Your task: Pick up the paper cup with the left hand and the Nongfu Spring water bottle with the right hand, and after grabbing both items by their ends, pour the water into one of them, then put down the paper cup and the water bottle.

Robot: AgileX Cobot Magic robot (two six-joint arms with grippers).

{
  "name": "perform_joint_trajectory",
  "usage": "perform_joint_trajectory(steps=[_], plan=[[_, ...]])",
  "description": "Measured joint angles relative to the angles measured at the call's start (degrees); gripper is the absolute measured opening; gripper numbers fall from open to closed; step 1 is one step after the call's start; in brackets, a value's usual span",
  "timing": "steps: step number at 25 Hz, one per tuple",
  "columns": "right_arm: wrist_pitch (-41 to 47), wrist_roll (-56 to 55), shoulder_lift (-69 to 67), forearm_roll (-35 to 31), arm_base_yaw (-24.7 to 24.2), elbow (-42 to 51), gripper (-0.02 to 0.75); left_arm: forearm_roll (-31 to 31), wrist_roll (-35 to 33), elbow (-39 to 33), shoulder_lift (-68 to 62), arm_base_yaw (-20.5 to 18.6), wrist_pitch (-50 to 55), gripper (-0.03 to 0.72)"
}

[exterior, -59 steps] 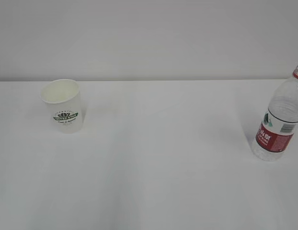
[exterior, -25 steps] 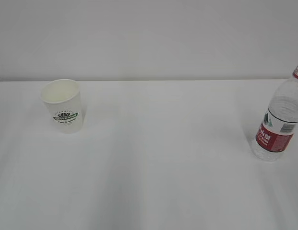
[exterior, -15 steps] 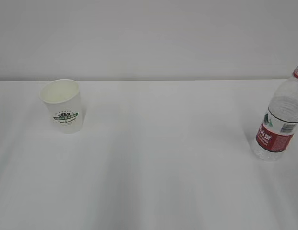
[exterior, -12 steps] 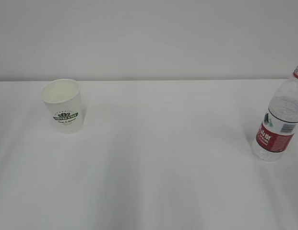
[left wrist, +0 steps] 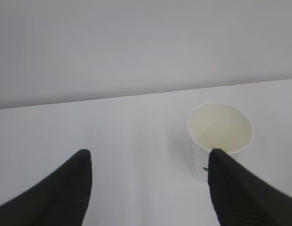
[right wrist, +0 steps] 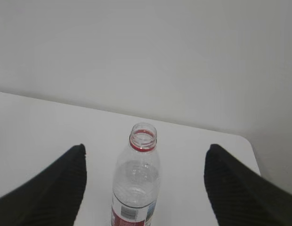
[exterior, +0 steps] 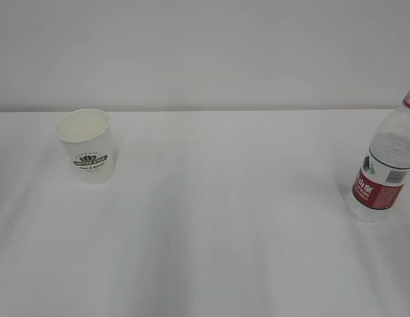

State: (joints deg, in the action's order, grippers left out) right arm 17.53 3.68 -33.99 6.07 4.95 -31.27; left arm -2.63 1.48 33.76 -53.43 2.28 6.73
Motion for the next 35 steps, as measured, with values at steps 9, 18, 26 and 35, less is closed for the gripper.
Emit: perform_joint_trajectory(steps=[9, 18, 26, 35], plan=[[-10.11, 0.00, -4.41, 0.19, 0.00, 0.00, 0.589, -0.13, 0.00, 0.00, -9.90, 0.00, -6.20, 0.549], [-15.91, -0.28, -15.80, 0.23, 0.00, 0.00, 0.589, -0.13, 0.00, 0.00, -14.39, 0.00, -11.54, 0.538], [-28.04, -3.68, -22.35, -0.10, 0.00, 2.14, 0.589, -3.88, 0.00, -3.38, -16.06, 0.00, -23.95, 0.531], [-35.06, -3.68, -22.35, -0.10, 0.00, 10.63, 0.589, -4.10, 0.00, -14.30, -16.06, 0.00, -35.04, 0.524]])
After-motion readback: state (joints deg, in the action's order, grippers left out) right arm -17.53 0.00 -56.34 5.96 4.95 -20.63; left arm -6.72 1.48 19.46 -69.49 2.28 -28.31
